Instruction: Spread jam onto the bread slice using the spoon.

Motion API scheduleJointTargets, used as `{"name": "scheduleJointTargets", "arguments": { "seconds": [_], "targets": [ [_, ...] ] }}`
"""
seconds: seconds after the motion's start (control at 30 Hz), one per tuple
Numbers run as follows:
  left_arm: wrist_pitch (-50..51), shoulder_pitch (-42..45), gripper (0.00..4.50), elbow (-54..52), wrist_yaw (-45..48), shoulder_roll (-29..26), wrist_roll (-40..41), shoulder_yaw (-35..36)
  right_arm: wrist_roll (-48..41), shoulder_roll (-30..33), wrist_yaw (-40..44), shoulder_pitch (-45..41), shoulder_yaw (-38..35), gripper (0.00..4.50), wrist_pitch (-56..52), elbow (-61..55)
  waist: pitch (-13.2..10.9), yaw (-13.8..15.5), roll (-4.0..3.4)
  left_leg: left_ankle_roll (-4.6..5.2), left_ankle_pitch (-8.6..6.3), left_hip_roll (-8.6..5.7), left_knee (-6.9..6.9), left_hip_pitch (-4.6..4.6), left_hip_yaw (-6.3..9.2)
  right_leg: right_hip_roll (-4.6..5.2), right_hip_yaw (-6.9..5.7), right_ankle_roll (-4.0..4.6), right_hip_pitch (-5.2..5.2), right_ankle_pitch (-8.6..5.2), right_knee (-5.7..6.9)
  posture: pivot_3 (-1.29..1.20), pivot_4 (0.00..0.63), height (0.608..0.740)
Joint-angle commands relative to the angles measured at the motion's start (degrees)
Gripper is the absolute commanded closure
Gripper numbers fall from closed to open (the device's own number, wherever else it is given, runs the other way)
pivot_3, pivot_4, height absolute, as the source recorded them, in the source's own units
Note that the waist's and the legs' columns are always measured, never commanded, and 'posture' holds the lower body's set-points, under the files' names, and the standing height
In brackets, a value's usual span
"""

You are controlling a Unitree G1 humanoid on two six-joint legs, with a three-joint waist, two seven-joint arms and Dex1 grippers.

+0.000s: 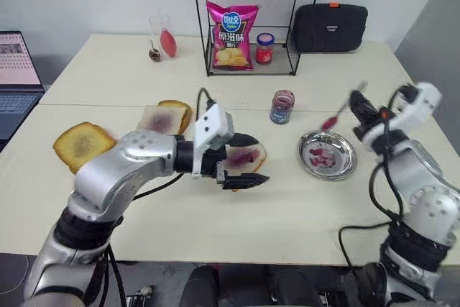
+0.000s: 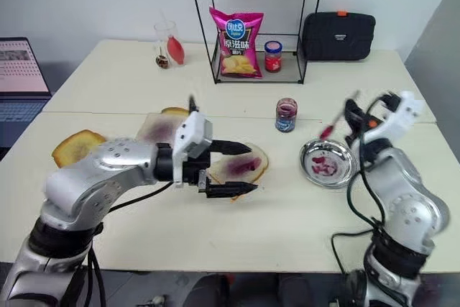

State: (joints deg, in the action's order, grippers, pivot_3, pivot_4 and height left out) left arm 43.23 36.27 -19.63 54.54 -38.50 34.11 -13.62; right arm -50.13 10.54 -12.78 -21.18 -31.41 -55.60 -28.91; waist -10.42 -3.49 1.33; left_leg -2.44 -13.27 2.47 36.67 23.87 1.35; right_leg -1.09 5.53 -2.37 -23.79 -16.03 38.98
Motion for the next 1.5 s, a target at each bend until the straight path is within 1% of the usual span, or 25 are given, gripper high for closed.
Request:
{"name": "scheduleJointTargets", "arguments": {
  "seconds": [0.03,0.2,0.3,0.63,0.67,0.77,0.83,0.93,0.97,1.07,1.1,1.17,1.23,1.3,1.33,1.43,1.5],
  "targets": [
    [-10.43,3.10,0.00,7.91,4.07,2.11,-8.75,-5.53,1.64,-0.58,0.80,2.09,0.24,4.48,5.15,-0.13,-0.01,-0.31,-0.01,0.00,0.00,0.01,0.00,0.01,-0.02,-0.02,0.03,0.01,-0.01,-0.01,-0.01,0.00,0.150,0.740],
    [-16.71,5.54,0.00,16.21,5.88,6.43,-13.73,-7.56,3.47,-0.93,3.09,3.61,1.45,4.48,9.49,4.12,-0.02,-0.66,-0.03,0.00,0.00,0.01,0.05,0.02,-0.05,-0.02,0.08,0.00,0.00,0.00,0.00,0.00,0.150,0.740],
    [-18.90,6.31,0.00,19.29,4.74,9.43,-16.35,-7.96,4.11,-1.70,4.33,4.72,1.90,4.48,12.26,6.63,-0.02,-0.54,-0.03,0.01,0.00,0.00,0.06,0.03,-0.04,-0.02,0.08,0.00,0.00,0.00,0.00,0.00,0.150,0.740],
    [-19.19,4.75,0.00,18.32,2.24,14.12,-19.08,-6.68,6.22,-2.99,6.02,7.96,2.53,4.48,17.73,12.31,-0.02,-0.24,-0.03,0.01,0.00,0.00,0.06,0.04,-0.05,0.00,0.09,0.05,0.00,0.03,0.02,0.00,0.150,0.740],
    [-19.01,4.69,0.00,18.07,2.24,14.27,-19.11,-6.59,6.27,-2.95,6.19,8.05,2.60,4.27,18.01,12.66,-0.02,-0.24,-0.03,0.01,0.00,0.00,0.07,0.04,-0.04,0.00,0.08,0.04,0.01,0.02,0.02,0.00,0.150,0.740],
    [-18.54,4.47,0.00,17.41,2.34,14.19,-18.97,-6.39,5.83,-2.75,6.65,8.52,2.34,3.80,18.52,13.51,-0.02,-0.21,-0.03,0.01,0.00,0.00,0.10,0.03,-0.03,-0.01,0.08,0.01,0.02,0.01,0.05,0.00,0.150,0.740],
    [-18.29,4.41,0.00,17.06,2.31,14.13,-18.90,-6.27,5.56,-2.60,6.77,8.86,2.21,3.28,18.70,13.68,-0.02,-0.20,-0.03,0.01,0.00,0.00,0.10,0.03,-0.03,-0.01,0.08,0.02,0.03,0.02,0.05,0.00,0.150,0.740],
    [-17.89,4.57,0.00,16.92,2.03,14.37,-18.81,-6.05,5.29,-2.43,6.83,9.06,2.11,2.67,18.77,13.76,-0.02,-0.18,-0.03,0.01,0.00,0.00,0.12,0.03,-0.03,0.00,0.08,0.02,0.03,0.02,0.05,0.00,0.150,0.740],
    [-17.80,4.56,0.00,16.82,2.03,14.36,-18.78,-5.98,5.27,-2.45,6.80,9.12,2.15,2.37,18.77,13.67,-0.02,-0.18,-0.03,0.00,0.00,0.00,0.12,0.03,-0.03,0.00,0.08,0.02,0.03,0.02,0.05,0.00,0.150,0.740],
    [-17.38,4.55,0.00,16.43,1.78,14.66,-18.72,-5.69,5.45,-1.89,7.11,9.48,2.18,1.70,18.40,14.03,-0.02,-0.13,-0.03,0.01,0.00,0.00,0.12,0.03,-0.02,0.00,0.07,0.03,0.03,0.02,0.05,0.00,0.150,0.740],
    [-17.32,4.51,0.00,16.33,1.76,14.71,-18.77,-5.62,5.37,-1.73,7.20,9.57,2.13,1.38,18.29,14.05,-0.02,-0.12,-0.03,0.00,0.00,0.00,0.12,0.03,-0.02,0.00,0.07,0.03,0.04,0.03,0.05,0.00,0.150,0.740],
    [-17.36,4.57,0.00,16.45,1.62,14.89,-18.87,-5.43,5.21,-1.26,7.34,9.69,2.13,1.06,17.80,13.98,-0.02,-0.04,-0.03,0.00,0.00,0.00,0.13,0.03,-0.02,0.00,0.07,0.04,0.04,0.03,0.05,0.00,0.150,0.740],
    [-17.47,4.58,0.00,16.55,1.47,14.91,-18.94,-5.16,5.18,-0.59,7.61,10.15,2.40,0.61,16.99,13.80,-0.02,0.06,-0.03,0.01,0.00,0.00,0.14,0.03,-0.03,0.00,0.08,0.03,0.05,0.03,0.05,0.00,0.150,0.740],
    [-17.70,4.61,0.00,16.80,1.36,14.88,-19.09,-4.95,5.10,-0.24,7.73,10.43,2.58,0.30,16.56,13.82,-0.02,0.14,-0.03,0.00,0.00,0.00,0.15,0.03,-0.03,0.00,0.07,0.03,0.05,0.03,0.05,0.00,0.150,0.740],
    [-17.89,4.66,0.00,17.04,1.35,14.83,-19.15,-4.84,5.06,-0.11,7.83,10.51,2.62,0.02,16.42,13.96,-0.02,0.15,-0.03,0.01,0.00,0.00,0.15,0.02,-0.02,0.00,0.06,0.03,0.06,0.03,0.05,0.00,0.150,0.740],
    [-18.22,4.70,0.00,17.46,1.23,14.70,-19.31,-4.53,5.06,0.26,8.06,10.72,2.51,0.02,16.16,14.45,-0.02,0.13,-0.04,0.01,0.00,0.00,0.15,0.02,-0.02,-0.01,0.07,0.04,0.06,0.03,0.06,0.00,0.150,0.740],
    [-18.28,4.42,0.00,17.32,1.16,14.32,-19.41,-4.24,4.73,0.62,6.98,11.48,1.09,0.02,15.72,14.31,-0.01,0.19,-0.04,0.01,0.00,0.00,0.17,0.02,-0.01,-0.01,0.06,0.03,0.07,0.03,0.06,0.00,0.150,0.740]
  ]
}}
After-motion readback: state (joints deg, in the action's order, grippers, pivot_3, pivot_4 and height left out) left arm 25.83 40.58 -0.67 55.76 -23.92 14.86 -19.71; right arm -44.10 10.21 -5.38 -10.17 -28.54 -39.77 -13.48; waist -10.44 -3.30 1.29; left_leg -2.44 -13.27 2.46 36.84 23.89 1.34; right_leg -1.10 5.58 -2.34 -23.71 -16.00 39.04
